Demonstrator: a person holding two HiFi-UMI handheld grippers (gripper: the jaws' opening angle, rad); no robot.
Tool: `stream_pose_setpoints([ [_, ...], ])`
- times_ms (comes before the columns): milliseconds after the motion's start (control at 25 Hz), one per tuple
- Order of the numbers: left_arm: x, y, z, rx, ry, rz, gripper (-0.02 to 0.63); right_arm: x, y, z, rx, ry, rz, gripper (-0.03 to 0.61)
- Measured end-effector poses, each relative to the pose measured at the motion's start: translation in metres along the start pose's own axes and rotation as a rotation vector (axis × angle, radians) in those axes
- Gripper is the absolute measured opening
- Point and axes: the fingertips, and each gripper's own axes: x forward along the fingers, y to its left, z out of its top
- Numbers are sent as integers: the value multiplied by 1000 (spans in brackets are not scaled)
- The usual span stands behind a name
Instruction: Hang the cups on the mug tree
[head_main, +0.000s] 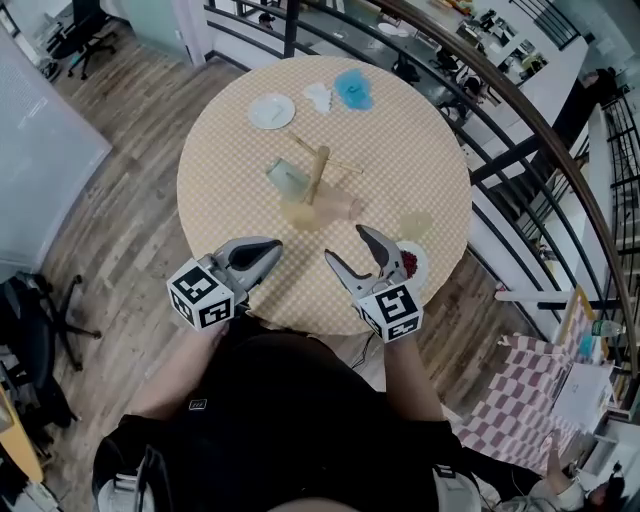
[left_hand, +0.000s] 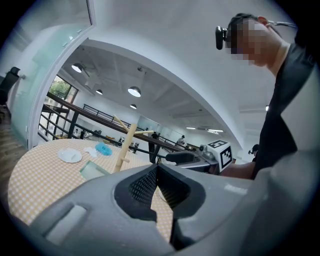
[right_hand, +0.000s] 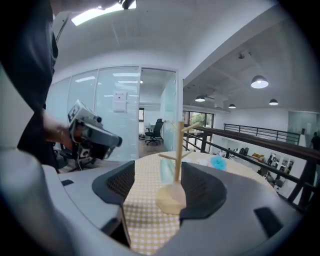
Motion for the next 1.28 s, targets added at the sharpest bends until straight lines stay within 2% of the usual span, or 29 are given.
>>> stream_pose_setpoints([
  [160,-10,2,-2,-15,-5,-74,6,-6,32,13,64,-37,-23,251],
  [320,-31,16,10,-13,-26,-157,6,7,53,19,159,-64,-120,193],
  [480,-55,18,16,-1,-8,-282,5,19,80,29,292,-113,-190,142],
  [600,-64,6,14,94,33,-413,6,27,96,38,337,-133,-232,119],
  [680,-65,-8,15,159,38,-471,6,24,110,42,340,-145,-240,105],
  [800,-59,-23,18,185,6,-468,6,4,129,44,357,-162,-256,81],
  [920,-52,-41,28,163,-46,-494,6,-17,136,45,376,-186,-280,60],
  [1080,-49,-61,50,140,-121,-509,6,-34,135,46,343,-184,-302,49],
  [1280,-49,-76,43,222,-61,-447,6,-67,120,42,373,-231,-368,49],
])
